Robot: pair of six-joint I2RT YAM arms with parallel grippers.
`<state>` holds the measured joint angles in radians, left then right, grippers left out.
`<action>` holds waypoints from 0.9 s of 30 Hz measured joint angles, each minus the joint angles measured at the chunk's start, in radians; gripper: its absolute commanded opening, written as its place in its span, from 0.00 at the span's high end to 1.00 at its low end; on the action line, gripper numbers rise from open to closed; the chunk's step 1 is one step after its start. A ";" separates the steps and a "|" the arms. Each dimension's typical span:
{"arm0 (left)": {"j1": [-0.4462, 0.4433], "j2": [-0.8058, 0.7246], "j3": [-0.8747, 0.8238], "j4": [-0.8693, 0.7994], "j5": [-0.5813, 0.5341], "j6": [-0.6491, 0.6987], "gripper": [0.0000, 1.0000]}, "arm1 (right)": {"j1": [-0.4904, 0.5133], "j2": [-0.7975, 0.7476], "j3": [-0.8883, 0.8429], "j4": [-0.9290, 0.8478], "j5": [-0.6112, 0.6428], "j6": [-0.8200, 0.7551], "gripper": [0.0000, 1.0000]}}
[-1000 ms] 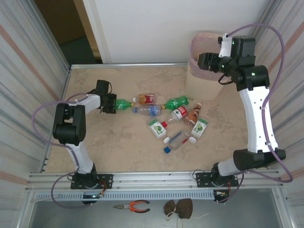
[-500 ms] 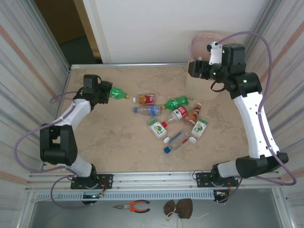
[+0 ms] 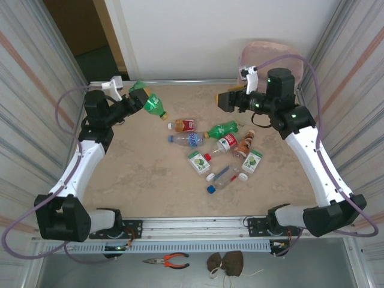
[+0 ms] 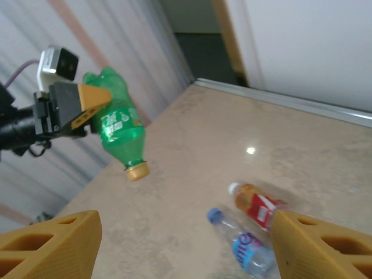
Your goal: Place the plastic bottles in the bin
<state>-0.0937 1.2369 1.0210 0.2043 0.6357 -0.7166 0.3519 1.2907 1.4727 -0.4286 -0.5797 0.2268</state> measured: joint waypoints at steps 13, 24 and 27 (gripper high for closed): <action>-0.158 -0.074 0.030 0.082 0.270 0.244 0.50 | 0.196 0.024 -0.025 0.169 -0.112 -0.026 0.21; -0.282 -0.074 0.141 0.044 0.396 0.416 0.51 | 0.305 0.031 -0.082 0.244 -0.180 -0.143 0.18; -0.297 -0.076 0.155 0.031 0.418 0.449 0.51 | 0.330 0.031 -0.083 0.250 -0.185 -0.158 0.18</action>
<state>-0.3904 1.1610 1.1763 0.2352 1.0538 -0.2676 0.6823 1.3216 1.3895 -0.1783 -0.7643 0.0692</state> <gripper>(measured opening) 0.578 0.823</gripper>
